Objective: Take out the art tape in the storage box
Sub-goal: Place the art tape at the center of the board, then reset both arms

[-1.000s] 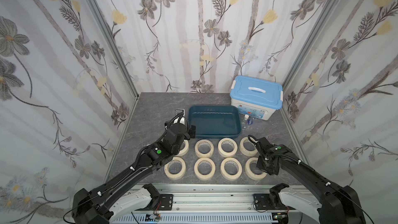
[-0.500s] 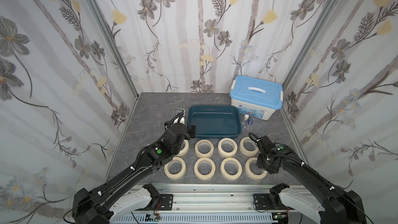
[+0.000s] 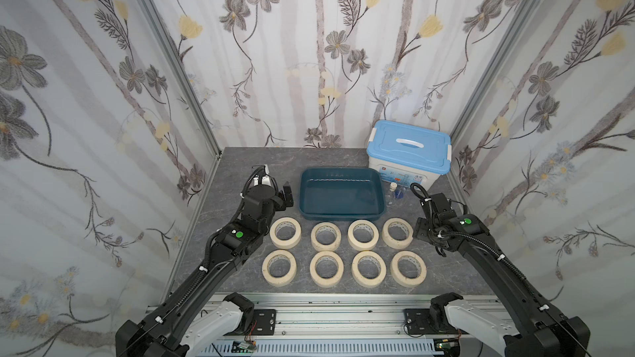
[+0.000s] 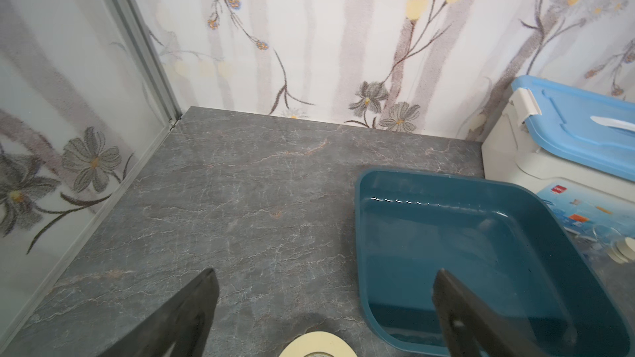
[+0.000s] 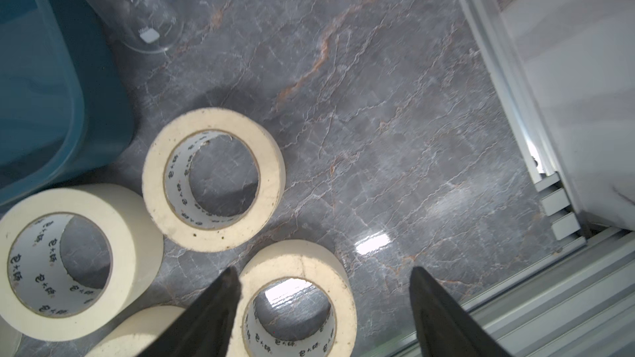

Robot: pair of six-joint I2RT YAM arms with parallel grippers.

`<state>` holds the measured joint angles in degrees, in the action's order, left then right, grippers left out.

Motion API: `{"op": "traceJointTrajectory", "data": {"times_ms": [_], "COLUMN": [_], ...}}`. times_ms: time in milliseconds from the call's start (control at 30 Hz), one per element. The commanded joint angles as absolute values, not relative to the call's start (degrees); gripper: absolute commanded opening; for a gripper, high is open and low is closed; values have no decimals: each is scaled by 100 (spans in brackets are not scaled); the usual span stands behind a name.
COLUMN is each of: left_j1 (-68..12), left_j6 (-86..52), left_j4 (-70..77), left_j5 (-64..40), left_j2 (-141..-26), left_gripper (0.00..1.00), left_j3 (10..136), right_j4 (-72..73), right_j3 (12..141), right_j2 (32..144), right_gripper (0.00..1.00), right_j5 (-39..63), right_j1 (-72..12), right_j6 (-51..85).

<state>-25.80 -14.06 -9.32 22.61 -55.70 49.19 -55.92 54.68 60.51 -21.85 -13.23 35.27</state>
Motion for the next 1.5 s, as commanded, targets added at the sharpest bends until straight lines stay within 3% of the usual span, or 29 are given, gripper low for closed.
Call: {"op": "traceJointTrajectory", "data": {"times_ms": [0, 100, 400, 533, 867, 1167, 1467], "left_j1": [-2146, -1703, -1039, -959, -862, -779, -689], "left_j6": [-1842, -2015, -2189, -1895, -869, -597, -404], "left_j4": [-672, -512, 159, 830, 1126, 1187, 2370], "left_j5": [2094, 2103, 2971, 3294, 3061, 2856, 2380], "left_j2": [-5491, -5405, -5302, -5390, -6029, -6530, -6948], "left_gripper": [100, 100, 100, 100, 100, 100, 100], "left_j3": [4926, 4780, 3908, 3426, 3163, 3069, 2511], "right_j4": [-5442, -5137, -3572, -2291, 848, 1947, 3446], "right_j3": [5752, 5799, 5098, 4597, 3440, 3133, 2533], "right_j2": [6175, 6236, 6343, 6754, 7645, 7935, 7951], "right_gripper": [89, 100, 100, 100, 100, 100, 100], "right_j5": [-2705, -2729, -2809, -2822, -1550, -704, -68], "right_j1": [-1116, -798, 49, 131, 149, 149, 171], "right_j6": [3182, 3182, 3267, 2697, 1232, 667, 550]}}
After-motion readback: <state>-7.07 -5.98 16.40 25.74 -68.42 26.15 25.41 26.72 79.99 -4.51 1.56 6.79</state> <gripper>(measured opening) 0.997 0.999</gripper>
